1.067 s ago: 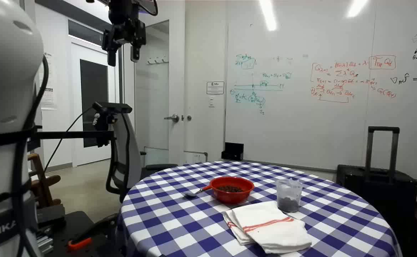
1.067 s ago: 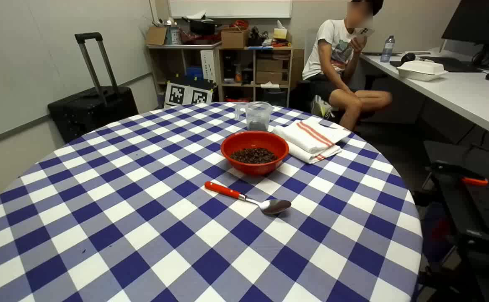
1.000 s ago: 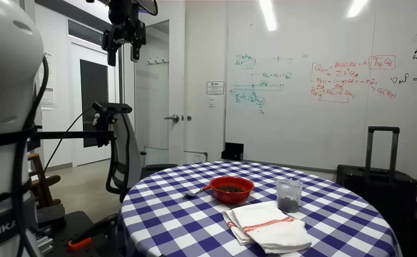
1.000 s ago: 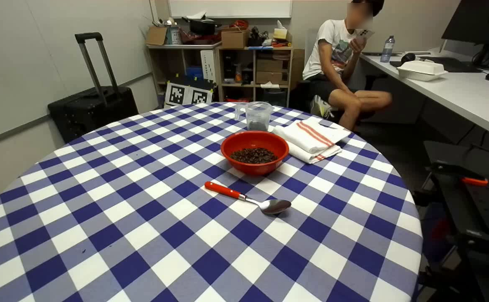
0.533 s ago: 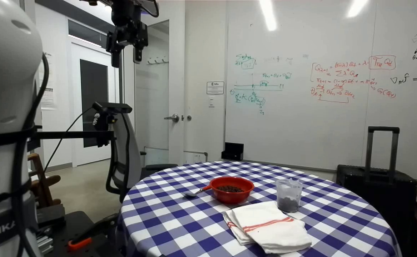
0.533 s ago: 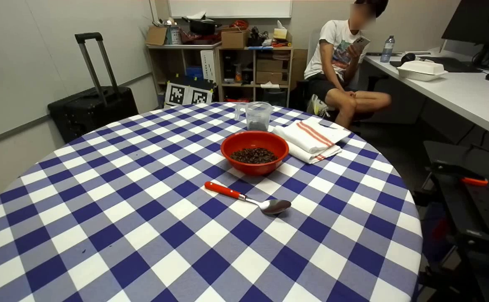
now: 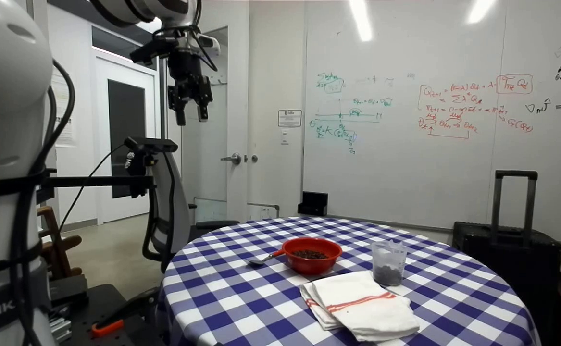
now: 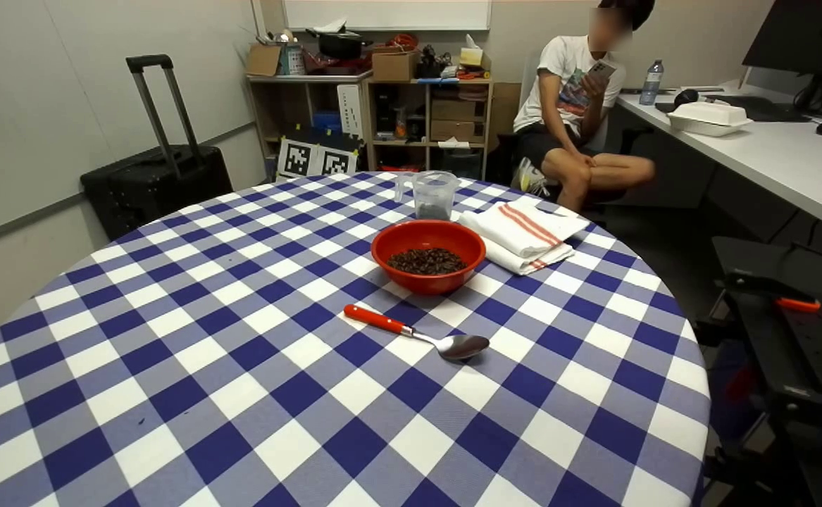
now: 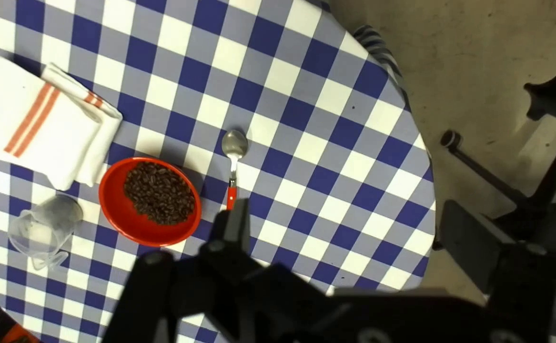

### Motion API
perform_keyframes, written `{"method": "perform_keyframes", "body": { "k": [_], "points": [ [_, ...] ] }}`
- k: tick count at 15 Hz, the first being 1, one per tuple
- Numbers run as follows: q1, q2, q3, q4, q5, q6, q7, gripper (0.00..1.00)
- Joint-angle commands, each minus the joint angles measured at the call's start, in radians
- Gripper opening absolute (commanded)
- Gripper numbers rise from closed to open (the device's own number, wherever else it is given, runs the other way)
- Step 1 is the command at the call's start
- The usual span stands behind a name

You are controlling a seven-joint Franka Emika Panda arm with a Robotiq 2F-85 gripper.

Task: Use the spoon to scoop up the contents in the bowl

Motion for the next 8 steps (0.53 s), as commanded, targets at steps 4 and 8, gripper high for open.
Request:
{"method": "perform_keyframes", "body": {
  "k": [4, 8],
  "points": [
    [-0.045, 0.358, 0.019, 0.138, -0.266, 0.119, 0.118, 1.0],
    [-0.033, 0.533, -0.072, 0.262, -0.325, 0.098, 0.102, 1.0]
  ]
}}
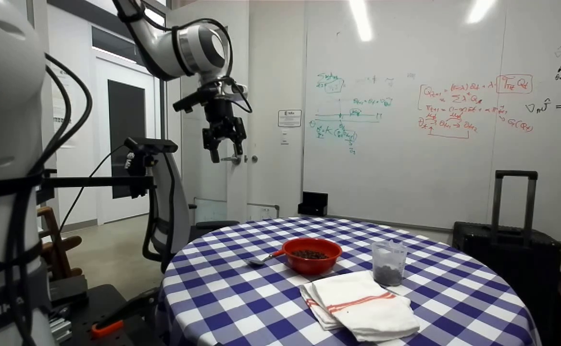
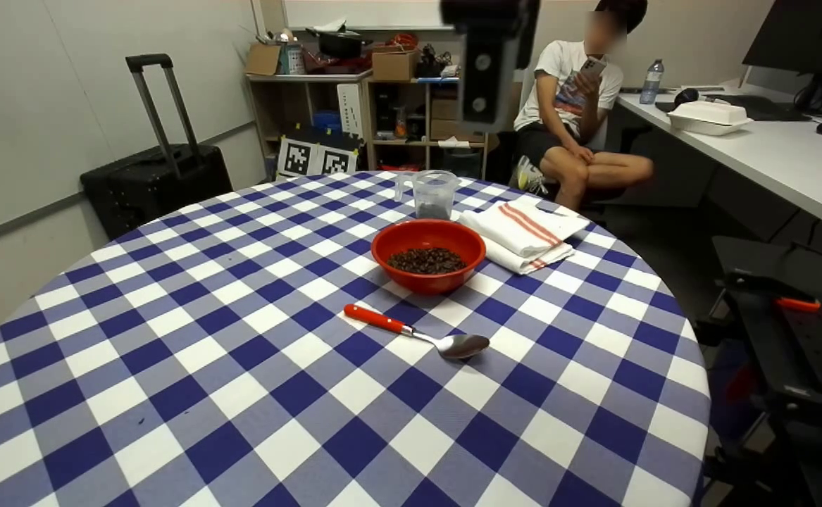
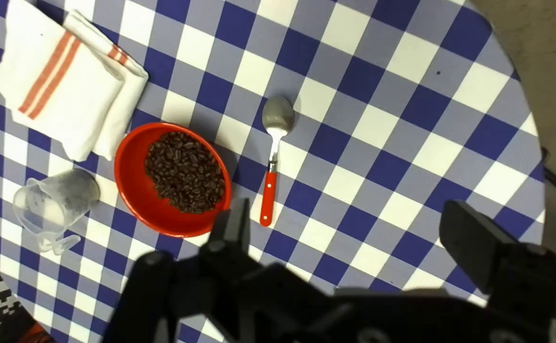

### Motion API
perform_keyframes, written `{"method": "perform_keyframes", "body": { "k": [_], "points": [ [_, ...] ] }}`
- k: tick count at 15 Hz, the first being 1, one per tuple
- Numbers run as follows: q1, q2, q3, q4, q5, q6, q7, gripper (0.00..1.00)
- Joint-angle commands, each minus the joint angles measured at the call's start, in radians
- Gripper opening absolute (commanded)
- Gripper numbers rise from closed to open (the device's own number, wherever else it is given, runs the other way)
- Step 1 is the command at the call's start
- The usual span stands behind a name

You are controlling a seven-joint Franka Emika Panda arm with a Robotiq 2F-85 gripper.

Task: Use the spoon to scoop up the contents in the bowl

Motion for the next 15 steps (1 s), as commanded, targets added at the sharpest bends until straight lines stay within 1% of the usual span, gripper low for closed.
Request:
{"method": "perform_keyframes", "body": {
  "k": [1, 4, 7, 11, 15],
  "points": [
    [0.022, 0.181, -0.081, 0.16, -0.026, -0.027, -0.007, 1.0],
    [0.041, 0.299, -0.141, 0.264, 0.018, -0.036, -0.032, 1.0],
    [0.066, 0.392, -0.182, 0.342, 0.029, -0.043, -0.038, 1.0],
    [0.097, 0.492, -0.229, 0.413, 0.026, -0.038, -0.042, 1.0],
    [0.11, 0.575, -0.271, 0.476, 0.024, -0.028, -0.056, 1.0]
  ]
}}
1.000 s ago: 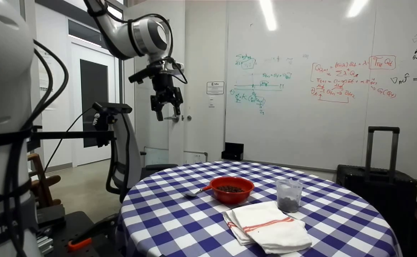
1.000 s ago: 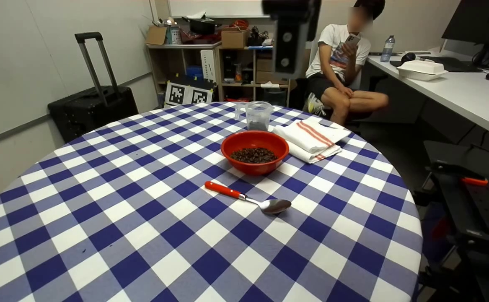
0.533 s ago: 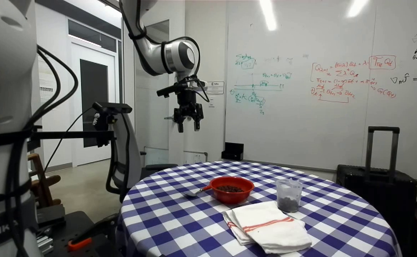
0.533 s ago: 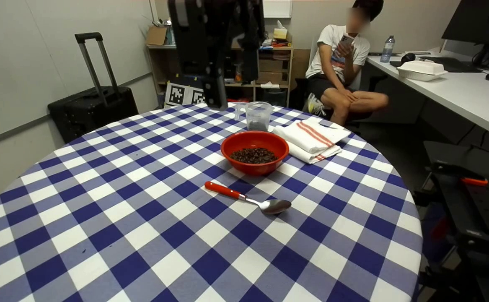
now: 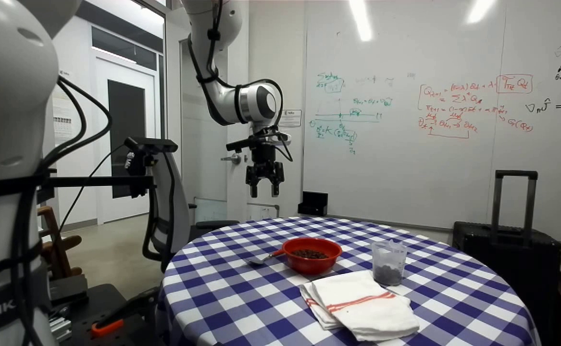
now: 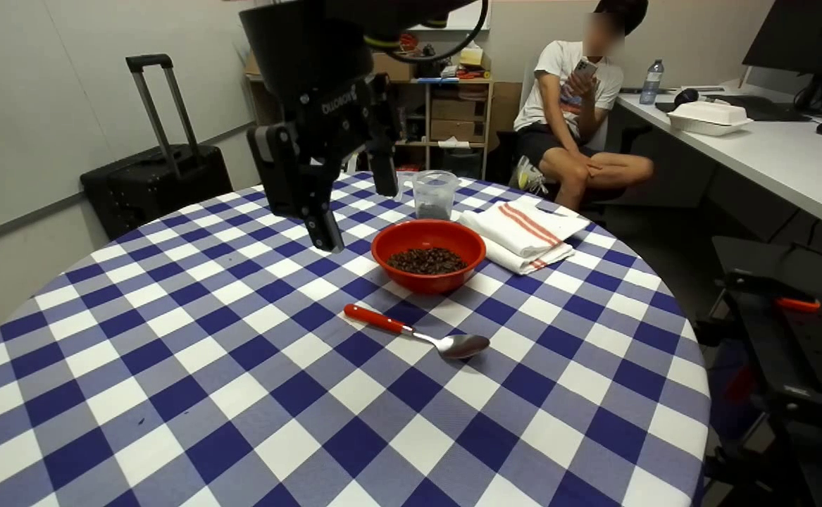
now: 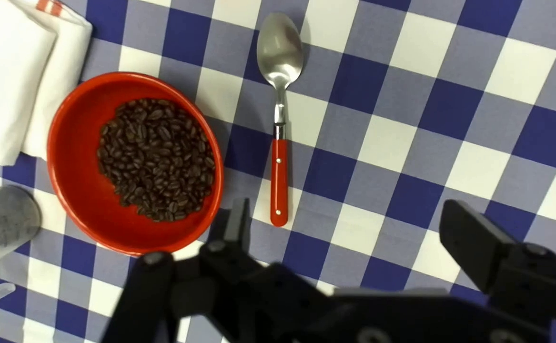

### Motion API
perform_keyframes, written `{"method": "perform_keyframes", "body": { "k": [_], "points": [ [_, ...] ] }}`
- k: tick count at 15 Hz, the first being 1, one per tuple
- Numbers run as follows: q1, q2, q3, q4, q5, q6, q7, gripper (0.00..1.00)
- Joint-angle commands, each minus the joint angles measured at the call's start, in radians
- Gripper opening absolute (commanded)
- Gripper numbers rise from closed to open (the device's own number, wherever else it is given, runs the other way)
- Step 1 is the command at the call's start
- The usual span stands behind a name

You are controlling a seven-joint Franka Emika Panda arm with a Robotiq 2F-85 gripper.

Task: Use the spoon to scoop up the contents in the bowl

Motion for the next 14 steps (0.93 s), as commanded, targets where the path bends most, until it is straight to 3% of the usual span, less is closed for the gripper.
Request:
{"method": "perform_keyframes", "body": {
  "k": [1, 14],
  "points": [
    [0.023, 0.09, -0.049, 0.095, 0.021, -0.017, -0.04, 1.0],
    [0.036, 0.287, -0.098, 0.198, 0.05, -0.018, -0.07, 1.0]
  ]
}}
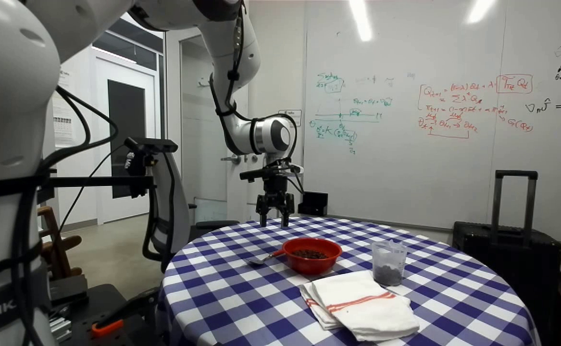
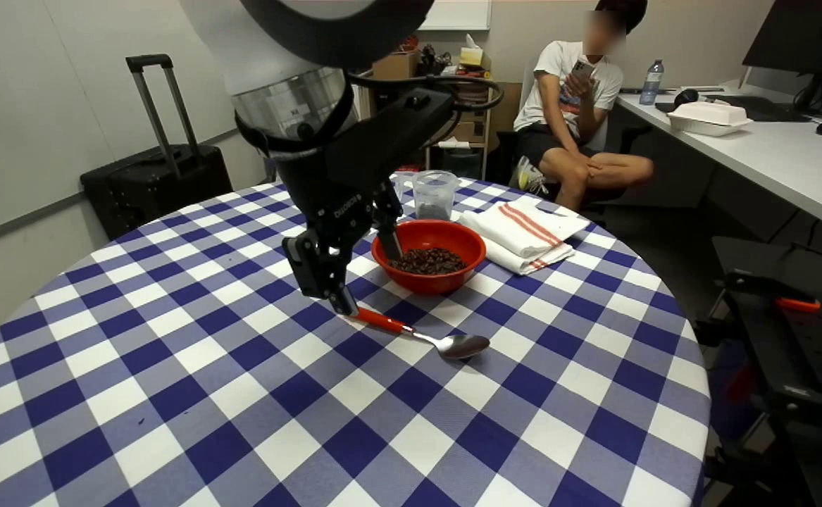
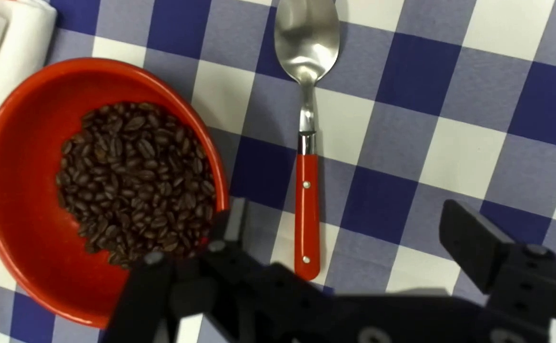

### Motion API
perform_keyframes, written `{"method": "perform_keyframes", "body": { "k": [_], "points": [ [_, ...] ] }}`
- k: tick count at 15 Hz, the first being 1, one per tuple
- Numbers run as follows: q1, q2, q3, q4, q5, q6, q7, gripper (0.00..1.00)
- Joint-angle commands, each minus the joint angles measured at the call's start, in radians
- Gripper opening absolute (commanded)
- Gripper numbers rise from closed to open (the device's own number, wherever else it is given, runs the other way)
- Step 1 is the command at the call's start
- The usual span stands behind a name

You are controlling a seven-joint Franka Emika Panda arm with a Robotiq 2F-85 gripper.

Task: Use the spoon to scoop up the contents in the bowl

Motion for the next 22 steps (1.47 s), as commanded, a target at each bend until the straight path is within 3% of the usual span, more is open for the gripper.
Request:
{"method": "perform_keyframes", "body": {
  "k": [1, 8, 22],
  "points": [
    [0.032, 0.071, -0.032, 0.076, 0.016, -0.024, -0.021, 1.0],
    [0.052, 0.166, -0.047, 0.179, 0.018, -0.058, -0.032, 1.0],
    [0.061, 0.338, -0.077, 0.466, 0.009, -0.231, -0.069, 1.0]
  ]
}}
